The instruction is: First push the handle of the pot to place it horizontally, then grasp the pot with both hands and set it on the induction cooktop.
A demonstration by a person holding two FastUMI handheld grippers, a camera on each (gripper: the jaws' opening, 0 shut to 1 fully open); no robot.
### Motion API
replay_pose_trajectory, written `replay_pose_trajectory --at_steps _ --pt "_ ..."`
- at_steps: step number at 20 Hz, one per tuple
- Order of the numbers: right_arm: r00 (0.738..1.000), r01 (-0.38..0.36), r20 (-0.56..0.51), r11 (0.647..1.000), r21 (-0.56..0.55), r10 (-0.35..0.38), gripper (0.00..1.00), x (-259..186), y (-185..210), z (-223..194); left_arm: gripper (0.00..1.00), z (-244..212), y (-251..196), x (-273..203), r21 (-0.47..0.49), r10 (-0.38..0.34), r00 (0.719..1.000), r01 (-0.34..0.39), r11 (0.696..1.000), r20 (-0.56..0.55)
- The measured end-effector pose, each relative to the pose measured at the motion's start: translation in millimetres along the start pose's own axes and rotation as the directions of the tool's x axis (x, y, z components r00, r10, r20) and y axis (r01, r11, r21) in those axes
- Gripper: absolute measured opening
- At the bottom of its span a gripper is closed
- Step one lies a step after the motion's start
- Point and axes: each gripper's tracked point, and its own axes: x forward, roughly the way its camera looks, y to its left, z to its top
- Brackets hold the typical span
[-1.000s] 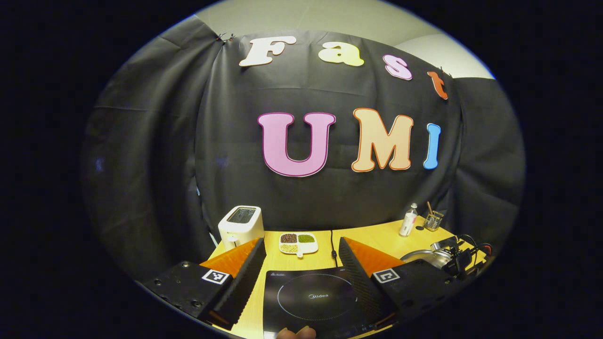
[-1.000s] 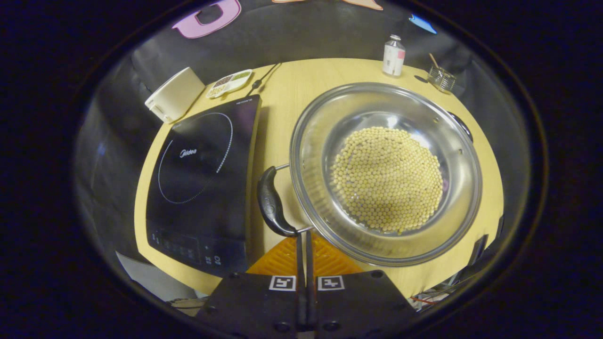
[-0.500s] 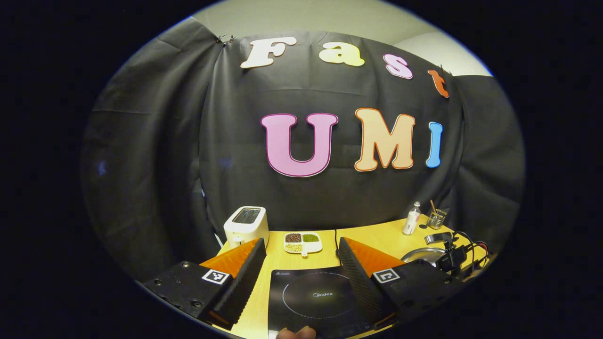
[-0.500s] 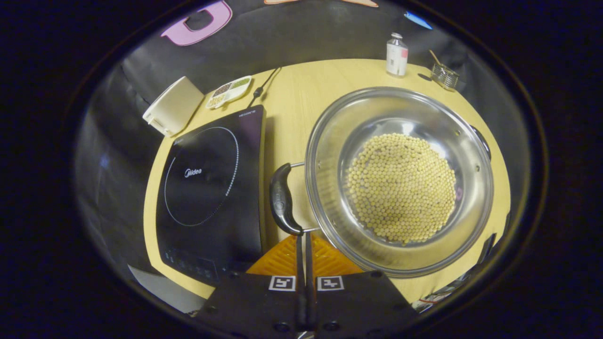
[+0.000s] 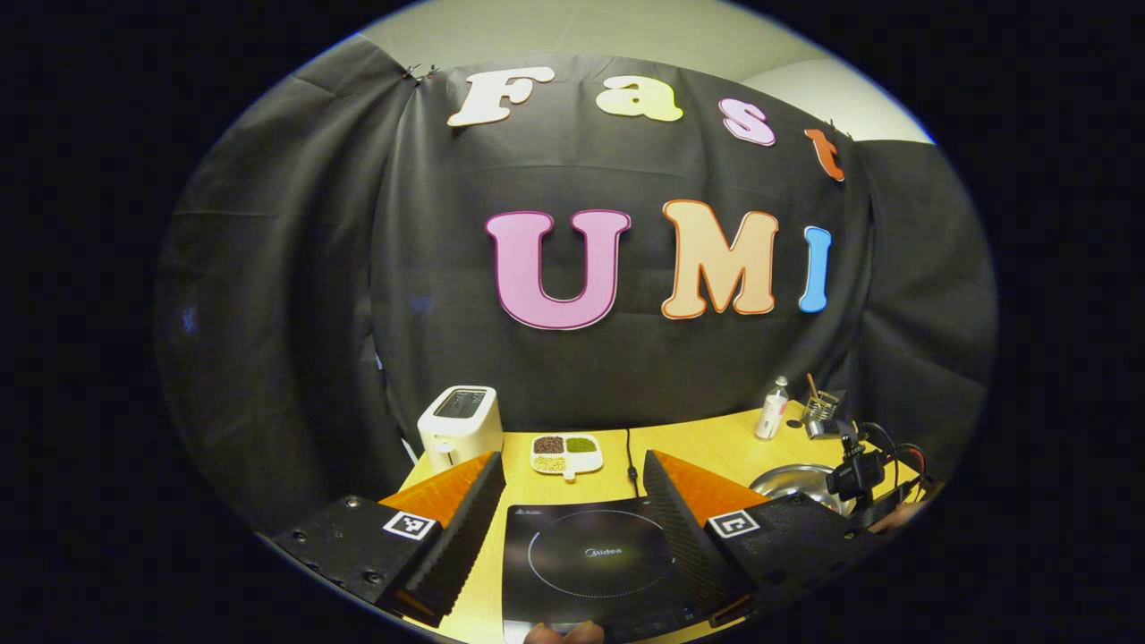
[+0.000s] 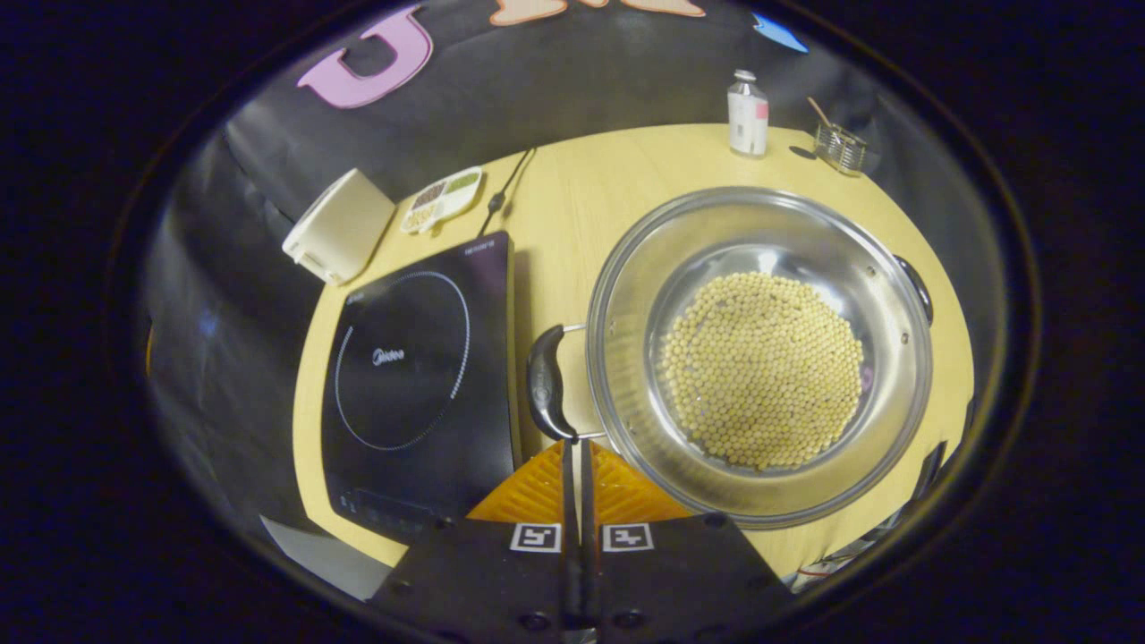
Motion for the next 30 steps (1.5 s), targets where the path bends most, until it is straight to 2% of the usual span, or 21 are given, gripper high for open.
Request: replay_pose_trajectory --at_steps 5,8,9,11,13,16,21,25,28,30 --pt "0.991 0.033 0.13 0.999 0.037 -0.038 0.03 -29.4 -44.0 36.0 0.95 -7.2 -34.8 5.9 -0.022 -0.073 0.997 0.073 0.997 -0.039" --pt "0.978 0.093 0.179 0.994 0.058 -0.102 0.22 -41.8 -86.6 52.0 0.95 -21.6 -58.6 10.6 -0.039 -0.115 0.989 0.112 0.993 -0.092" --pt "0.975 0.108 0.188 0.993 0.052 -0.116 0.23 -44.5 -99.2 58.0 0.95 -26.6 -66.0 11.9 -0.047 -0.122 0.987 0.118 0.992 -0.108" --pt "0.969 0.134 0.207 0.991 0.017 -0.135 0.38 -50.7 -120.7 70.0 0.96 -37.5 -86.7 17.4 -0.079 -0.14 0.978 0.129 0.988 -0.154" --pt "0.957 0.162 0.249 0.986 -0.031 -0.15 0.6 -56.6 -141.3 88.9 0.93 -49.9 -111.4 19.7 -0.126 -0.17 0.965 0.147 0.981 -0.2" --pt "0.949 0.192 0.273 0.975 -0.11 -0.156 0.79 -58.4 -165.2 105.6 0.93 -71.4 -141.1 29.9 -0.131 -0.173 0.948 0.142 0.981 -0.268" --pt "0.95 0.199 0.274 0.968 -0.155 -0.151 0.85 -47.2 -207.6 127.9 0.93 -116.6 -190.6 45.8 -0.195 -0.182 0.9 0.111 0.975 -0.395" --pt "0.959 0.179 0.25 0.969 -0.173 -0.132 0.87 -30.9 -240.8 135.8 0.93 -148.7 -210.8 66.9 -0.183 -0.146 0.877 0.068 0.981 -0.457" --pt "0.973 0.148 0.202 0.972 -0.181 -0.11 0.87 -14.3 -259.3 133.3 0.92 -178.8 -218.9 76.3 -0.182 -0.113 0.848 0.019 0.983 -0.519" --pt "0.977 0.137 0.19 0.973 -0.187 -0.101 0.87 -6.8 -269.5 131.6 0.91 -200.2 -227.4 77.7 -0.171 -0.108 0.821 0.013 0.985 -0.561"
